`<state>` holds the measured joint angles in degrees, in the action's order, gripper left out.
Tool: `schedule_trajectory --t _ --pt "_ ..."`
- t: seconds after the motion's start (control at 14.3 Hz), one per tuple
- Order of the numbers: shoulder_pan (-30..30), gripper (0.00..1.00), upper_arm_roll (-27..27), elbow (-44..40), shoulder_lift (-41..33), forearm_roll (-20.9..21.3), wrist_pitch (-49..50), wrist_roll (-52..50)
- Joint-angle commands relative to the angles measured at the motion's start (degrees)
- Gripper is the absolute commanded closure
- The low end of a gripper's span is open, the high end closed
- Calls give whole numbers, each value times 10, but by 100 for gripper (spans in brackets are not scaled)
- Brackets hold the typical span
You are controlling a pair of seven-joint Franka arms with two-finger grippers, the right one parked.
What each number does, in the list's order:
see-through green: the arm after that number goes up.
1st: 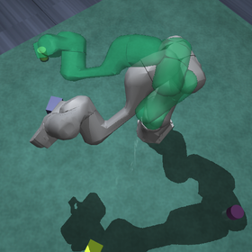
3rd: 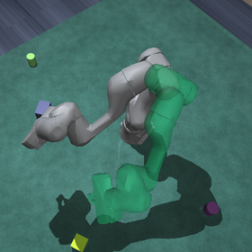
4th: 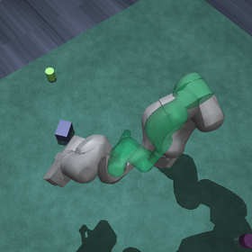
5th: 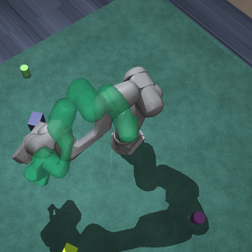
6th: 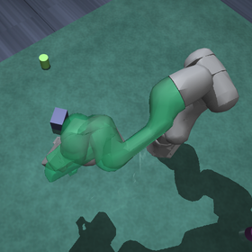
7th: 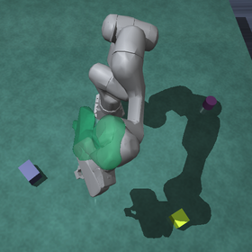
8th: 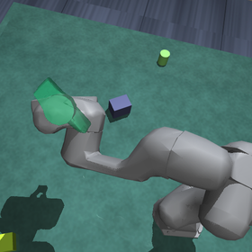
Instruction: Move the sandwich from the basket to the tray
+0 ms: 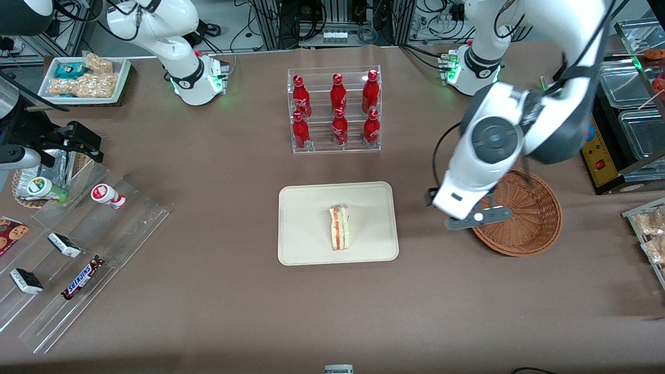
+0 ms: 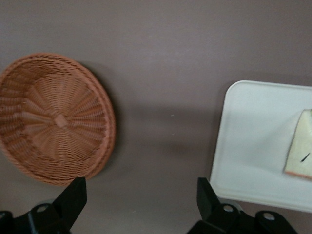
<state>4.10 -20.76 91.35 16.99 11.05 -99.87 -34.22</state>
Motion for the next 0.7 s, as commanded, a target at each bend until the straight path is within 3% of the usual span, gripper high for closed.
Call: schedule_trajectory --t 0.0,0.63 --pt "-22 0 -2 8 -23 -11 15 31" --pt "-28 0 -2 -23 -24 -12 28 31"
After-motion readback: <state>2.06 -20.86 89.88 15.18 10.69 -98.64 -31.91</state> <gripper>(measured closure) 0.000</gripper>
